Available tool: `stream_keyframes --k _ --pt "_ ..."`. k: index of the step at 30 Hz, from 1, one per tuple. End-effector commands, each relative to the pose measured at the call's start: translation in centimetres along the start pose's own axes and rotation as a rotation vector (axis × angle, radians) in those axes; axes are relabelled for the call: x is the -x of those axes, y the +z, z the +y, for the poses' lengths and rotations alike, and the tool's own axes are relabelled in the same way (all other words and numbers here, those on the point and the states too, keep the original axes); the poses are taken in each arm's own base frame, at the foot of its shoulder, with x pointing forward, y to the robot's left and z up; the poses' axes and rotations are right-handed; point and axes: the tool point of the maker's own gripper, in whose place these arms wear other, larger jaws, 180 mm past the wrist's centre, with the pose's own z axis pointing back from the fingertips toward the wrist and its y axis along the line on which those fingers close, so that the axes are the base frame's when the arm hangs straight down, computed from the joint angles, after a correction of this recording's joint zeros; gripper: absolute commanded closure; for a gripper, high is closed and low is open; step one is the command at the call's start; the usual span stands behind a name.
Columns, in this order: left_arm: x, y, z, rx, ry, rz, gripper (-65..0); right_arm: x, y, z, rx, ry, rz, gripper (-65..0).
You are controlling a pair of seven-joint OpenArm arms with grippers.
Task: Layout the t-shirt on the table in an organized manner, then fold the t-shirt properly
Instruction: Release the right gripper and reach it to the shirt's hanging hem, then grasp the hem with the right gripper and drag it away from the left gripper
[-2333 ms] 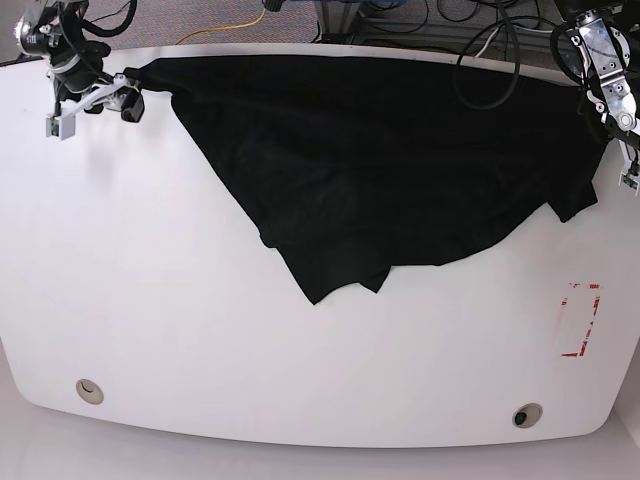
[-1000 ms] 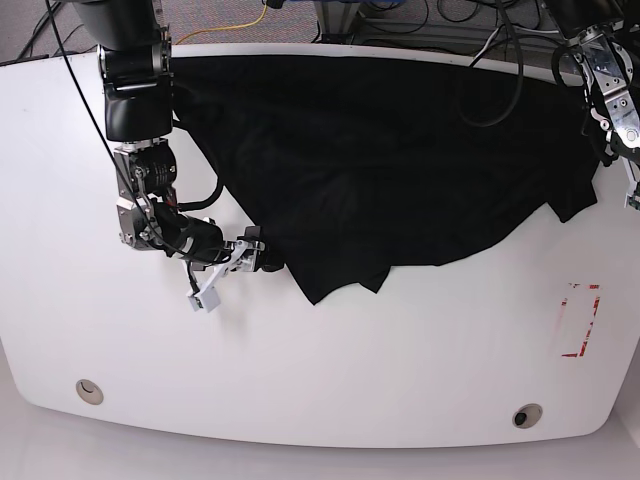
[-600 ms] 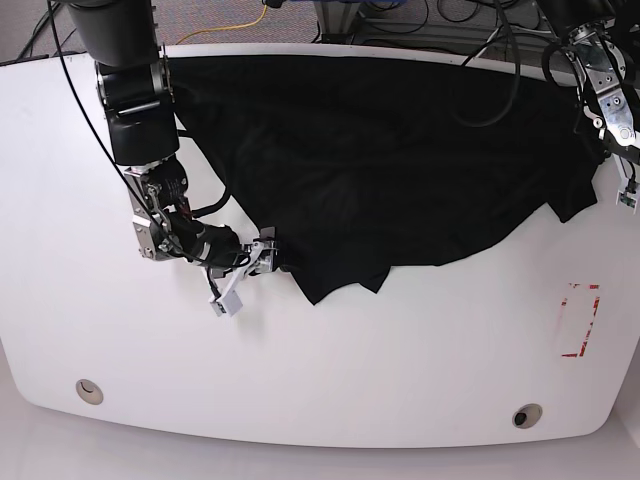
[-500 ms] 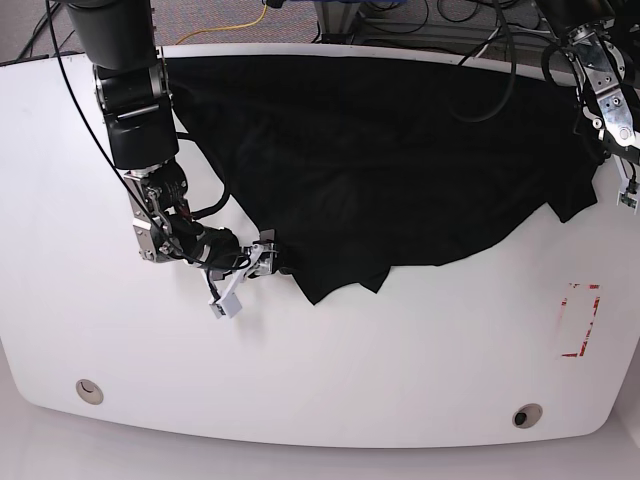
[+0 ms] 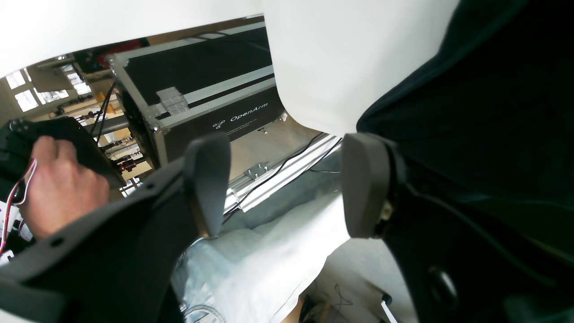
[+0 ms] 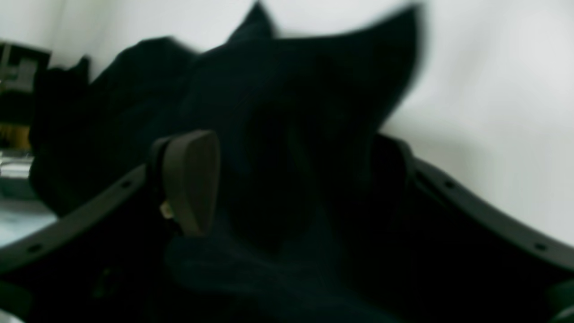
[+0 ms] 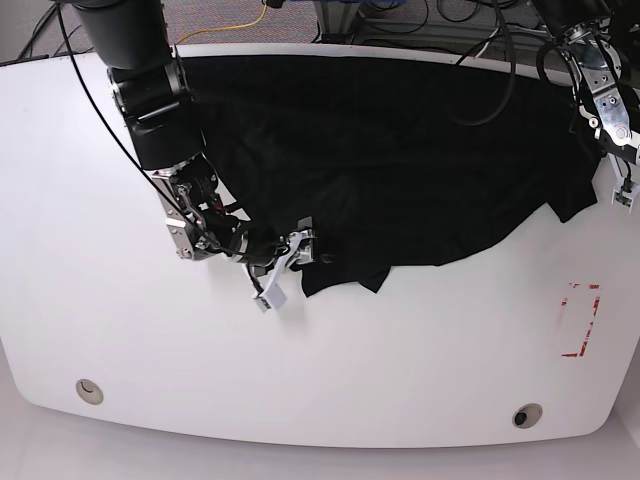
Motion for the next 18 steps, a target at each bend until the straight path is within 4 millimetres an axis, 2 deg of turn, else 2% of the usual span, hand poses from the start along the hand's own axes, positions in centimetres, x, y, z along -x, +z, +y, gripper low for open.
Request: stream_keyframes --k 1,11,15,18 --pt "0.1 0.3 1.4 -0.042 0.007 0.007 -36.0 -1.0 -0.2 0.8 -0.019 0.027 -0.006 -46.9" --pt "0.3 0.3 1.4 -0.041 0.006 0.011 -36.0 -1.5 -0.2 0.9 -0.021 0.030 -0.015 -45.8" --pt "0.4 0.3 1.4 -0.041 0.006 0.013 -36.0 -1.6 -0.1 1.0 -0.022 0.032 -0.016 -38.2" --pt "0.4 0.3 1.4 -0.041 0.006 0.013 -36.0 -2.4 0.0 1.0 -0.020 0.044 -0.026 -27.3"
